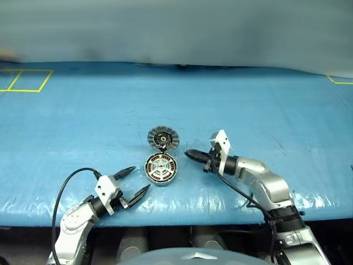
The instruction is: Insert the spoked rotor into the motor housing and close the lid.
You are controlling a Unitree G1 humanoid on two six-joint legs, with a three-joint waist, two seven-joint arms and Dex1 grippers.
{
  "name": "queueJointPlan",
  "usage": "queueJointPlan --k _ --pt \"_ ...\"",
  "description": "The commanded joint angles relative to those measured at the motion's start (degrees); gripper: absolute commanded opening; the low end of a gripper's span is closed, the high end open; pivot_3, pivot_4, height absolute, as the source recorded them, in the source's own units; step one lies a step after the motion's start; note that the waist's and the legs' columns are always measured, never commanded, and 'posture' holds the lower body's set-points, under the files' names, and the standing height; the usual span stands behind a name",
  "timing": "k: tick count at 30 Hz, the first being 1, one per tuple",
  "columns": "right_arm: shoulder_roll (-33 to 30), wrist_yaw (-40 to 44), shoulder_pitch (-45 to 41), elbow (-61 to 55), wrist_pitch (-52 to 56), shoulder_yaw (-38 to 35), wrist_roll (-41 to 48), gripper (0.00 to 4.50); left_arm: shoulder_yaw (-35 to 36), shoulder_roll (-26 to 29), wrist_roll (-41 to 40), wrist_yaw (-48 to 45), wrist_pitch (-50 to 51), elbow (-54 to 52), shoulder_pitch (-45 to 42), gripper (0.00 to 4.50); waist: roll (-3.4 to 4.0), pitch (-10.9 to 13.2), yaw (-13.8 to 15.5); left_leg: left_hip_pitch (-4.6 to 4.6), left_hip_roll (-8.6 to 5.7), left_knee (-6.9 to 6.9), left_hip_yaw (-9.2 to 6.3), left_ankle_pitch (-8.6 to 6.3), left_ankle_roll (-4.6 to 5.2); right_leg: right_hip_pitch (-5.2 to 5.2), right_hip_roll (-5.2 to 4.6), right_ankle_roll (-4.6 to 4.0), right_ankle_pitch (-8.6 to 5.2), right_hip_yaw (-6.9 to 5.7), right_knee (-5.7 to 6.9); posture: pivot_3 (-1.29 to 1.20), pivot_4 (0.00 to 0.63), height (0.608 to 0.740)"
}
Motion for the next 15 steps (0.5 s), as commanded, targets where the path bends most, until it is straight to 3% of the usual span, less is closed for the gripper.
queueJointPlan --k 1,8,15 --pt "3.2 -5.1 -5.7 6.2 -2.9 -0.8 -3.0 0.02 1.1 0.0 -0.6 0.1 -1.3 -1.0 0.1 4.20 0.01 0.0 -0.2 0.00 0.01 0.00 0.00 0.00 0.00 0.00 0.01 0.00 0.00 0.00 0.00 0.00 0.150 0.740" --pt "10.2 0.9 -17.9 18.6 -5.6 1.5 -2.9 0.02 1.1 -0.1 -0.2 0.3 -1.1 -1.2 -0.4 4.20 0.07 0.0 -0.4 -0.05 0.01 -0.07 -0.01 -0.01 0.01 -0.03 0.00 0.24 0.15 -0.01 -0.02 0.00 0.150 0.740" --pt "12.2 10.4 -22.4 20.6 -2.9 2.2 -0.3 0.02 1.3 -0.2 0.2 0.9 -1.1 -2.0 0.4 4.20 0.10 0.1 -0.3 -0.08 -0.01 -0.09 -0.06 -0.01 0.01 -0.02 -0.02 0.25 0.17 -0.05 -0.03 0.00 0.150 0.740"
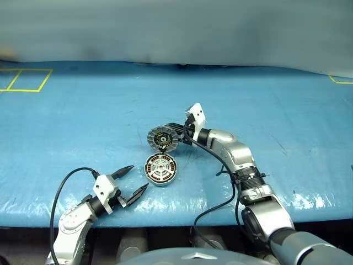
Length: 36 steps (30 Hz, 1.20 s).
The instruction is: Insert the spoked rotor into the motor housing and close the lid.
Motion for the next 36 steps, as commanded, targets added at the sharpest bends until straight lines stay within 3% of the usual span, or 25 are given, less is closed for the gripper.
queueJointPlan --k 1,7,13,29,36 --pt "-0.3 5.9 -1.2 -2.2 1.1 0.5 2.3 0.02 0.6 -0.2 0.1 0.7 -1.1 -2.0 0.5 4.20 0.01 0.0 0.0 0.00 0.00 0.00 0.00 0.00 0.00 0.00 0.00 0.00 0.00 0.00 0.00 0.00 0.150 0.740" --pt "-4.3 14.0 2.5 -9.4 1.7 4.5 2.2 0.02 0.3 -0.2 0.1 1.2 -1.0 -2.1 0.7 4.20 0.06 0.0 0.0 0.01 0.02 0.00 -0.03 0.00 0.00 -0.01 0.02 0.00 -0.01 -0.03 0.01 0.00 0.150 0.740" --pt "-8.2 16.7 7.9 -17.9 0.3 9.7 -0.1 0.02 0.0 -0.1 0.2 1.1 -0.6 -1.8 0.3 4.20 0.09 0.1 -0.1 0.02 0.02 0.01 -0.01 0.00 0.00 -0.03 0.02 -0.01 -0.02 -0.02 0.02 0.00 0.150 0.740" --pt "-12.0 11.2 16.7 -21.4 -6.2 18.4 -11.0 0.02 -0.1 0.6 0.3 0.4 0.2 -1.9 -0.1 4.20 0.01 0.0 -0.1 0.15 0.02 0.05 0.01 0.00 -0.01 0.09 0.01 -0.25 -0.17 -0.01 0.02 0.00 0.150 0.740" --pt "-7.5 7.1 18.4 -25.7 -2.8 11.8 -3.3 0.02 0.0 0.5 0.0 0.1 0.3 -1.9 -0.1 4.20 -0.05 -0.1 -0.1 0.22 0.03 0.07 0.02 0.00 -0.02 0.12 0.02 -0.28 -0.18 0.01 0.04 0.00 0.150 0.740"
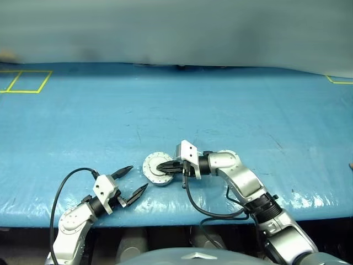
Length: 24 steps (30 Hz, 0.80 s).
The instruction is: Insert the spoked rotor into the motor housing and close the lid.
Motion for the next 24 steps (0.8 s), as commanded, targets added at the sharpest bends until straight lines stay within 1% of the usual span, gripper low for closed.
queueJointPlan --k 1,3,4,10,13,14,15,24 --pt "1.4 -1.6 0.7 -2.7 2.5 -2.6 3.7 0.19 0.1 0.3 -0.2 -0.4 -0.3 -1.7 0.0 4.20 0.00 0.0 0.0 0.00 0.00 0.00 0.01 0.00 0.00 -0.01 0.00 0.00 0.00 0.00 0.00 0.00 0.150 0.740" --pt "1.6 -2.1 1.2 -4.4 2.2 -2.5 3.9 0.60 0.1 0.2 -0.3 -0.5 -0.4 -1.7 0.0 4.20 0.01 0.0 0.1 -0.09 -0.01 0.00 0.00 0.00 0.00 -0.07 -0.01 0.00 0.00 0.00 -0.01 0.00 0.150 0.740" --pt "1.5 -2.6 1.5 -5.0 1.7 -1.9 3.0 0.89 0.1 0.2 -0.3 -0.6 -0.4 -1.7 0.0 4.20 0.01 0.0 0.1 -0.13 -0.01 -0.01 0.00 0.00 0.00 -0.10 -0.02 0.00 0.00 0.00 -0.02 0.00 0.150 0.740" --pt "0.9 -4.4 2.5 -5.8 -1.5 0.4 -0.4 2.92 0.1 -0.1 -0.5 -1.0 -0.6 -1.3 -0.3 4.20 0.01 0.0 0.2 -0.18 -0.01 -0.04 -0.01 -0.01 -0.01 -0.14 -0.01 0.00 -0.01 -0.02 -0.04 0.00 0.150 0.740" --pt "1.1 -5.8 2.7 -4.9 -3.2 0.7 -1.7 3.86 0.1 -0.2 -0.4 -1.0 -0.7 -1.2 -0.5 4.20 0.01 0.0 0.2 -0.17 -0.01 -0.02 0.01 -0.01 -0.01 -0.13 -0.02 0.00 0.00 0.00 -0.04 0.00 0.150 0.740" --pt "1.1 -6.4 2.7 -4.3 -4.3 1.0 -2.8 4.30 0.0 -0.2 -0.4 -1.0 -0.7 -1.2 -0.5 4.20 0.00 0.0 0.2 -0.17 -0.01 -0.01 0.01 -0.01 -0.01 -0.13 -0.02 0.00 0.00 0.00 -0.04 0.00 0.150 0.740" --pt "1.1 -7.0 2.8 -3.8 -5.6 1.2 -3.8 4.46 0.0 -0.2 -0.3 -1.0 -0.7 -1.2 -0.6 4.20 0.01 0.0 0.2 -0.16 -0.01 -0.01 0.01 -0.01 -0.01 -0.12 -0.02 0.00 0.00 0.00 -0.04 0.00 0.150 0.740" --pt "1.0 -7.3 3.8 -2.8 -7.9 1.9 -5.2 4.46 0.1 0.0 -0.1 -0.9 -0.7 -1.1 -0.6 4.20 0.01 0.0 0.2 -0.17 -0.01 -0.03 0.00 -0.01 -0.01 -0.14 -0.02 0.00 -0.01 -0.01 -0.05 0.00 0.150 0.740"
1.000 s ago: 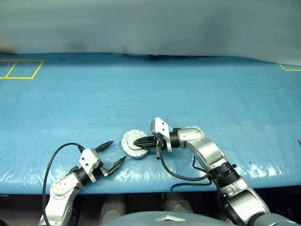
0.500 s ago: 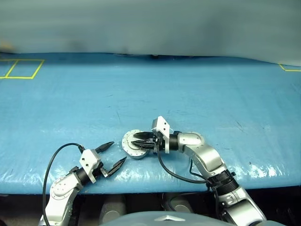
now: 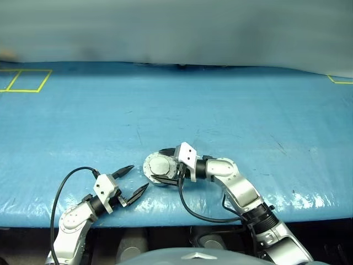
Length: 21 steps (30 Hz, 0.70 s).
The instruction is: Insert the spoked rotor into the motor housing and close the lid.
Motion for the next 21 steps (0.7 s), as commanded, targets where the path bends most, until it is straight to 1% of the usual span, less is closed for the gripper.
queueJointPlan --k 1,3,4,6,9,21 --pt "0.1 -0.1 0.1 -0.7 -1.6 -0.1 0.0 4.46 0.0 0.1 0.0 -0.1 -0.6 -1.2 -0.1 4.20 0.00 0.0 0.0 0.01 0.00 0.01 0.00 0.00 0.00 0.01 0.00 0.00 0.00 0.00 0.00 0.00 0.150 0.740" --pt "0.0 -0.1 0.2 -0.5 -1.7 -0.1 0.0 4.46 0.0 0.1 0.1 -0.1 -0.6 -1.2 -0.2 4.20 0.00 0.0 0.0 0.01 0.00 0.02 0.00 0.00 0.00 0.02 0.00 0.00 0.00 0.00 0.01 0.00 0.150 0.740" --pt "0.0 -0.2 0.3 -0.1 -1.7 -0.2 -0.1 4.29 0.0 0.0 0.1 0.0 -0.6 -1.2 -0.2 4.20 0.00 0.0 0.0 0.02 0.00 0.02 0.00 0.00 0.00 0.02 0.00 0.00 0.00 0.00 0.01 0.00 0.150 0.740" --pt "0.0 -0.4 0.4 0.4 -1.9 -0.2 -0.3 3.89 0.0 0.0 0.1 0.0 -0.5 -1.2 -0.2 4.20 0.00 0.0 0.0 0.01 0.00 0.02 0.00 0.00 0.00 0.02 0.00 0.00 0.00 0.00 0.00 0.00 0.150 0.740" --pt "-0.3 -0.6 0.3 0.5 -2.3 -0.1 -0.8 3.02 0.0 0.0 0.2 0.0 -0.5 -1.2 -0.2 4.20 0.00 0.0 0.0 0.01 0.00 0.01 0.00 0.00 0.00 0.02 0.00 0.00 0.00 0.00 0.00 0.00 0.150 0.740" --pt "-1.2 1.0 -0.9 -0.4 -1.2 -1.2 0.7 3.00 0.0 -0.1 0.1 -0.1 -0.6 -0.8 -0.6 4.20 0.00 0.0 0.3 0.02 0.00 0.02 0.00 0.00 0.00 0.03 0.00 0.00 0.00 0.00 0.00 0.00 0.150 0.740"
